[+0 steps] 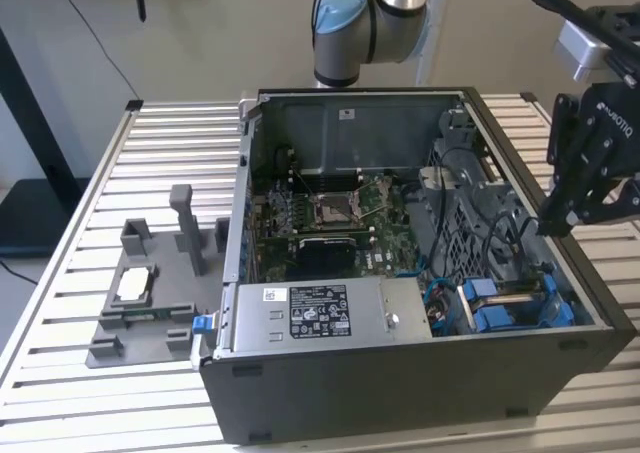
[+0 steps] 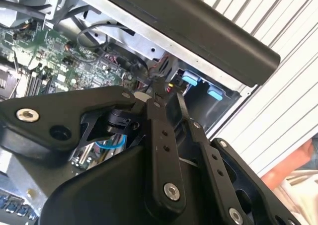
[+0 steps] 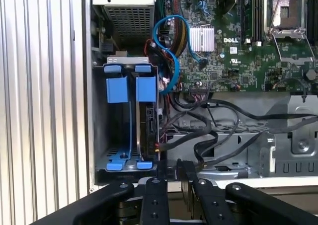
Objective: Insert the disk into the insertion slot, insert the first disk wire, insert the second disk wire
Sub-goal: 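Insert the second disk wire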
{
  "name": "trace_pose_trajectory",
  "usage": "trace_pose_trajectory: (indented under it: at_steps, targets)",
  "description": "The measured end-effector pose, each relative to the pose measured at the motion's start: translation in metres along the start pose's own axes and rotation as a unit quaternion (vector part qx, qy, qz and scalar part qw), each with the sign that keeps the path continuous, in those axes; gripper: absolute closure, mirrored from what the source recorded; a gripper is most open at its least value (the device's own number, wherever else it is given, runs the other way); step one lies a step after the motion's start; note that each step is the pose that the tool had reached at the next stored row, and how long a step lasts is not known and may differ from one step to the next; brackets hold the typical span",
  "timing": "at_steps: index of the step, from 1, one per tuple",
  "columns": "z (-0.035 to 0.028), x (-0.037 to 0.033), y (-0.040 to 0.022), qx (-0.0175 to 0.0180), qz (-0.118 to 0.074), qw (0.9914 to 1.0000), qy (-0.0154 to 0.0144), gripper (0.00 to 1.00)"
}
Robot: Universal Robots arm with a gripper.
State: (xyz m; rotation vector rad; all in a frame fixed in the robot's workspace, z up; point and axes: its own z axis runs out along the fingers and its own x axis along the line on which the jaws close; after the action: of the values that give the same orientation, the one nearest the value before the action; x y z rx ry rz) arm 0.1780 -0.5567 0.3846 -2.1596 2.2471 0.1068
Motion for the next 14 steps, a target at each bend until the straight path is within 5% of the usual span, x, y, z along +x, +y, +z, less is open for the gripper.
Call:
trace_pose_trajectory:
  at_steps: [2, 8, 14]
  targets:
    - [0.0012, 0.0001, -0.0011, 0.0, 0.001, 1.0, -0.0025, 0.73]
    - [0.0043, 0.0002, -0.002, -0.0001, 0.01, 0.99978, -0.0185, 0.73]
    - [0.007, 0.0004, -0.0021, -0.0001, 0.02, 0.99956, -0.0217, 0.73]
